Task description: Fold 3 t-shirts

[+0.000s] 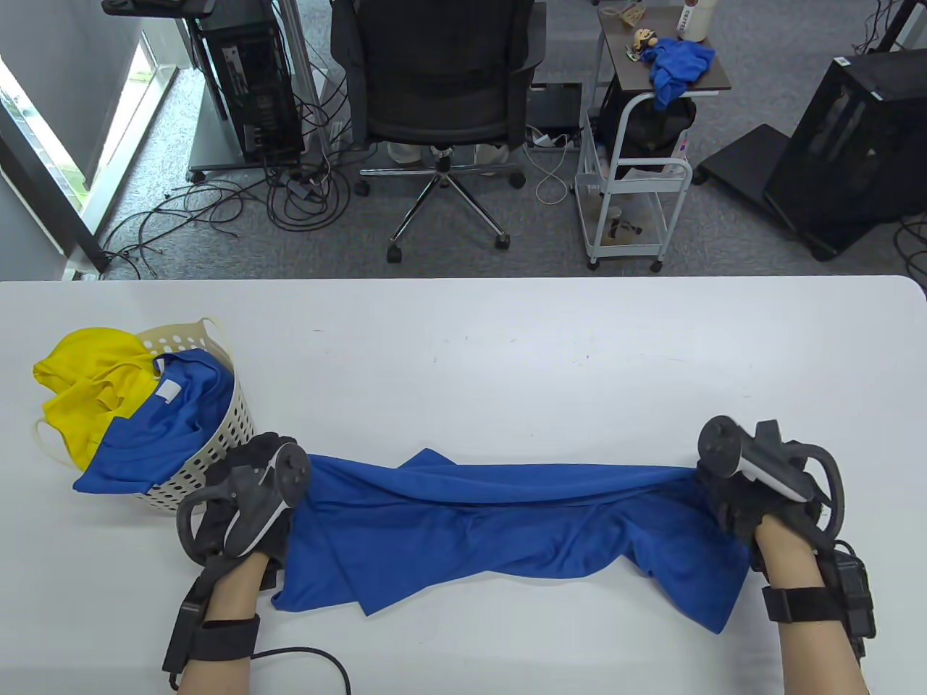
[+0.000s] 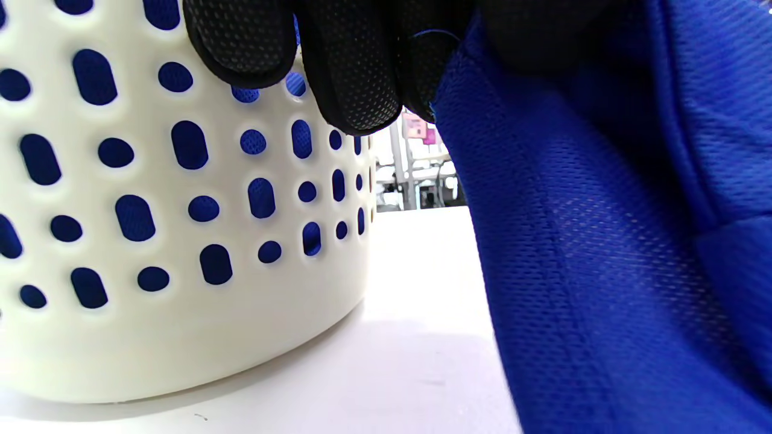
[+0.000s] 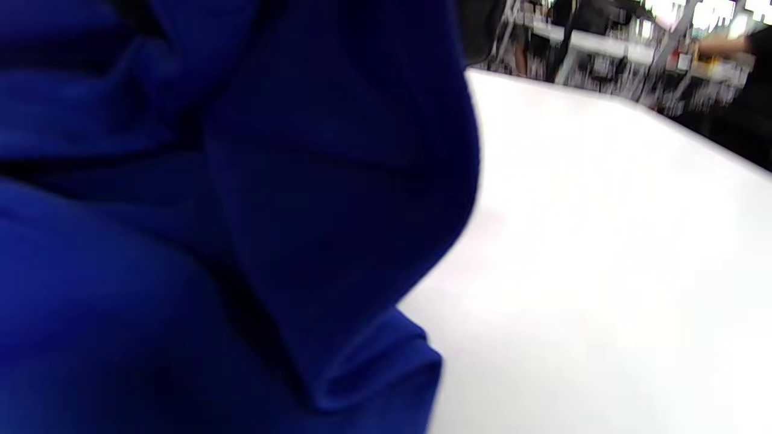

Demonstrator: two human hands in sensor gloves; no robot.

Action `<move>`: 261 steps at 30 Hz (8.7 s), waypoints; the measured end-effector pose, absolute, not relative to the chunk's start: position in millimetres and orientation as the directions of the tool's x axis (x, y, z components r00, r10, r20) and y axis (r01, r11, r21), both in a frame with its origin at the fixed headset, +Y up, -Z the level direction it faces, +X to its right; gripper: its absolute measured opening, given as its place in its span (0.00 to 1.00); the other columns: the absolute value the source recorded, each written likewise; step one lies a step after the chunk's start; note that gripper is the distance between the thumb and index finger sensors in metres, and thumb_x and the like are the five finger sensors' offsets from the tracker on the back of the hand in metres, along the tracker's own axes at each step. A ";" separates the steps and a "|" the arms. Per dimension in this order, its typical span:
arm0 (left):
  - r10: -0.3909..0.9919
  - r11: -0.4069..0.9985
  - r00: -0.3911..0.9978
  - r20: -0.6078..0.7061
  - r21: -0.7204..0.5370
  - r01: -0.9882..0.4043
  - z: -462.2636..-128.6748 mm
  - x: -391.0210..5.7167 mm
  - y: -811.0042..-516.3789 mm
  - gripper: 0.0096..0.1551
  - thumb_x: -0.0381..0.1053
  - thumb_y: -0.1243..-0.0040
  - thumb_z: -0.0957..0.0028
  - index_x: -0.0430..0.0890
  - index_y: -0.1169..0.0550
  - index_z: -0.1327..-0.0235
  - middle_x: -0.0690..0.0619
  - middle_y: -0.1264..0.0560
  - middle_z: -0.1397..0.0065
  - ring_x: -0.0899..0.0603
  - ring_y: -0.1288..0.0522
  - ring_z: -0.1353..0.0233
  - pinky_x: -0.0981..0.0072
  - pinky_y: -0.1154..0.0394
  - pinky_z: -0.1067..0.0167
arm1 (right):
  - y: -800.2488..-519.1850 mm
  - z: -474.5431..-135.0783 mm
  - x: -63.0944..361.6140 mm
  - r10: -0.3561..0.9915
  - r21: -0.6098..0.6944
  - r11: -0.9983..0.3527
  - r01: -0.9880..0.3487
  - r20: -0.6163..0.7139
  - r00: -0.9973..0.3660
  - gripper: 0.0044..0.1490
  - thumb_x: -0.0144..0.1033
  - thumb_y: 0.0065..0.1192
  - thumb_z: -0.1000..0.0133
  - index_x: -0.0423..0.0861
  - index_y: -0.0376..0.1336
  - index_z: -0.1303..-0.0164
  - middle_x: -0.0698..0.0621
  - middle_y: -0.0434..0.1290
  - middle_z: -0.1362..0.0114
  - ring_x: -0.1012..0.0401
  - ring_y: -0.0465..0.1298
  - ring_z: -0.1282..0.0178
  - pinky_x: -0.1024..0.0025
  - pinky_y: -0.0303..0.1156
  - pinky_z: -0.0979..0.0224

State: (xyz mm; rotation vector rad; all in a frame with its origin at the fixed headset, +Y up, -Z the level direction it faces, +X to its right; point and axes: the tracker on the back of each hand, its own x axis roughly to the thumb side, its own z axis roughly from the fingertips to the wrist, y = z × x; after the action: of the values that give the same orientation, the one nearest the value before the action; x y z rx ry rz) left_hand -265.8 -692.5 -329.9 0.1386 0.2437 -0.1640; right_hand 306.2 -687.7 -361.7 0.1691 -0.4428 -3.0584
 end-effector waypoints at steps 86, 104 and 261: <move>-0.227 0.964 0.946 -0.232 0.087 0.253 -329.0 -255.7 -698.4 0.22 0.59 0.44 0.51 0.66 0.26 0.42 0.63 0.26 0.29 0.51 0.25 0.29 0.51 0.28 0.30 | -749.9 -367.8 269.9 -0.366 0.111 -0.925 0.364 0.010 -0.931 0.23 0.45 0.65 0.53 0.60 0.67 0.47 0.52 0.65 0.23 0.46 0.64 0.21 0.26 0.44 0.20; -0.220 0.967 0.953 -0.210 0.083 0.242 -328.6 -251.1 -694.9 0.21 0.59 0.43 0.52 0.66 0.25 0.43 0.63 0.25 0.30 0.51 0.24 0.30 0.51 0.27 0.31 | -706.3 -360.4 304.5 -0.205 0.160 -0.968 0.195 -0.048 -0.978 0.24 0.44 0.63 0.53 0.57 0.68 0.45 0.52 0.70 0.29 0.48 0.70 0.26 0.29 0.52 0.22; 0.010 0.951 0.970 0.244 -0.303 0.067 -287.9 -62.2 -714.8 0.36 0.70 0.51 0.57 0.67 0.35 0.31 0.60 0.34 0.21 0.44 0.30 0.22 0.45 0.33 0.25 | -716.9 -297.1 322.4 0.023 0.084 -0.996 -0.018 0.056 -0.998 0.53 0.66 0.56 0.58 0.58 0.46 0.23 0.47 0.53 0.15 0.38 0.55 0.15 0.24 0.45 0.22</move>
State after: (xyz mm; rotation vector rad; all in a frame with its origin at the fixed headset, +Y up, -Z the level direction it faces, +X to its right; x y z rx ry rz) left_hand -62.2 -714.8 -287.9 -0.3154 -0.2456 -0.0293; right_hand 322.4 -716.9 -297.1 -0.0907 -0.1322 -3.1581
